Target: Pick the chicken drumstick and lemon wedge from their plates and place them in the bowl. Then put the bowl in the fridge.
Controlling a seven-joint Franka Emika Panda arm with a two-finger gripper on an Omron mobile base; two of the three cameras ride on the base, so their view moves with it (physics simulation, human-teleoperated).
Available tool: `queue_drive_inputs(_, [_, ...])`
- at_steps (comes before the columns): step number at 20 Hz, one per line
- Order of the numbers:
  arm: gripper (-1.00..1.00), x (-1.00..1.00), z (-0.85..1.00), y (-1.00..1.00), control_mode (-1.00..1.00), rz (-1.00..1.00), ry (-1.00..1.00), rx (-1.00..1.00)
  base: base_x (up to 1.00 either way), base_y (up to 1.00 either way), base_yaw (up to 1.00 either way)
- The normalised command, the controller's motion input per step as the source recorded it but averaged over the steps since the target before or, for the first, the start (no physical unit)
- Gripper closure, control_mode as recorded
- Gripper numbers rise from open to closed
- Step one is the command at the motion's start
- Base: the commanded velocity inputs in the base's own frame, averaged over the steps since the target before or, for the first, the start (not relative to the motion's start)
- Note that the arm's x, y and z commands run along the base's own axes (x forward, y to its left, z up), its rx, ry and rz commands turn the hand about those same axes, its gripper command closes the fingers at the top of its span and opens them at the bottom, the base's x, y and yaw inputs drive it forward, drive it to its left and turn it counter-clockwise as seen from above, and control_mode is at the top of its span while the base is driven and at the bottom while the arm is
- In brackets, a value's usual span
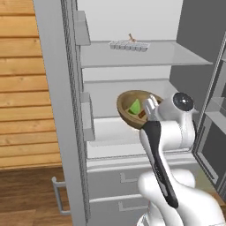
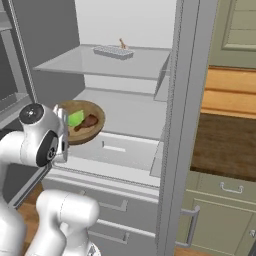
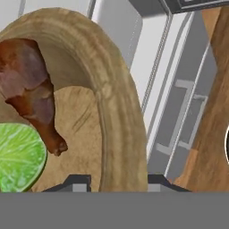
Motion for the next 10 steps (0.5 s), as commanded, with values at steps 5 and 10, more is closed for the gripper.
queue_drive_inputs(5, [1.0,1.0,0.06,0.0,-1.0,0.0,0.0,-0.05,0.0,0.0,0.0])
queue_drive_inputs(10, [1.0,0.96,-0.05,0.0,-1.0,0.01,0.0,-0.05,0.0,0.0,0.0])
